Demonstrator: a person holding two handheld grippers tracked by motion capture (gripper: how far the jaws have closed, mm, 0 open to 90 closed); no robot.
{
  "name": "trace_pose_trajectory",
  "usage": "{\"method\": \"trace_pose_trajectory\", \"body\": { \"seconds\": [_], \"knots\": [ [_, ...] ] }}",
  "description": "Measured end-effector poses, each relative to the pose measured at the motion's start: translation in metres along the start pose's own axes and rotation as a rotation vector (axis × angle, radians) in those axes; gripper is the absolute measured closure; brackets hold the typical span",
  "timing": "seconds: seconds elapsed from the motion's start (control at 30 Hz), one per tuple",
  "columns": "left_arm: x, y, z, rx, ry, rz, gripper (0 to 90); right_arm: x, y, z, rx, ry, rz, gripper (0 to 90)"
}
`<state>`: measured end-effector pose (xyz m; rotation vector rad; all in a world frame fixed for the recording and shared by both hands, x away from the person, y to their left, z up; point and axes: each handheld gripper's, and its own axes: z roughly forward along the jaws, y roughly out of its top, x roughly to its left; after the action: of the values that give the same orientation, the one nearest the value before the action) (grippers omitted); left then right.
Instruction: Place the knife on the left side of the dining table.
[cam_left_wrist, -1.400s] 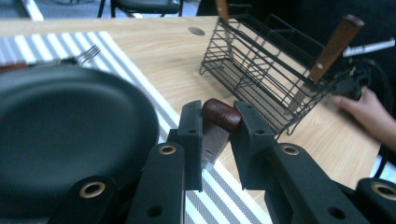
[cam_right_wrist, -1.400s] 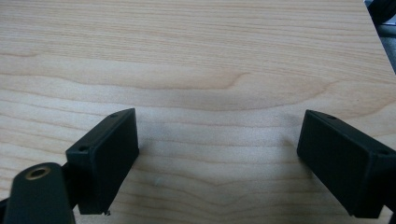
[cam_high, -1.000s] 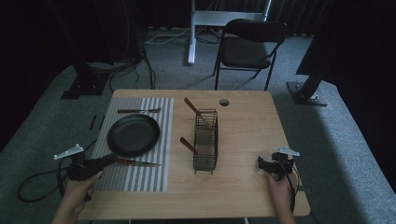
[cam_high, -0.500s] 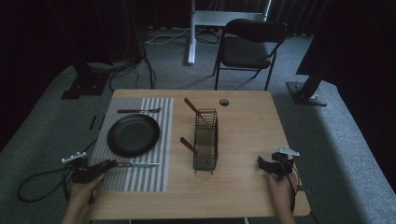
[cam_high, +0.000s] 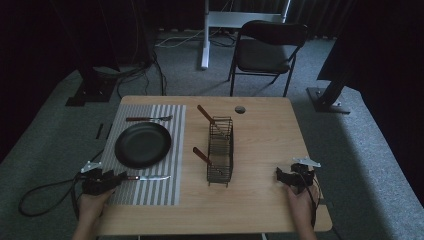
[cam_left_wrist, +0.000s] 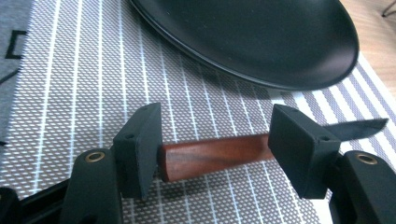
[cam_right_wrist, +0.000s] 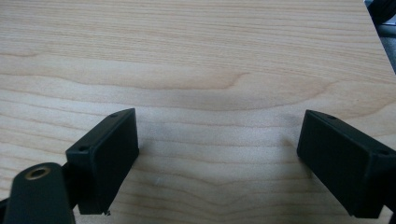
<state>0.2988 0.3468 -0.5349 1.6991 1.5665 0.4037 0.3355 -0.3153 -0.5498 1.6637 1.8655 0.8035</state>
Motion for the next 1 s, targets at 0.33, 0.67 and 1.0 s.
{"method": "trace_pose_trajectory", "body": {
  "seconds": [0.33,0.67,1.0],
  "knots": [
    [-0.009,-0.006,-0.008,-0.006,0.084,0.031,27.0,0.000,0.000,0.000,0.000,0.000,0.000,11.6],
    [-0.031,-0.026,-0.026,-0.019,0.143,0.062,10.7,0.000,0.000,0.000,0.000,0.000,0.000,11.6],
    [-0.038,-0.043,-0.021,0.028,0.223,0.144,0.2,0.000,0.000,0.000,0.000,0.000,0.000,11.6]
  ]
}}
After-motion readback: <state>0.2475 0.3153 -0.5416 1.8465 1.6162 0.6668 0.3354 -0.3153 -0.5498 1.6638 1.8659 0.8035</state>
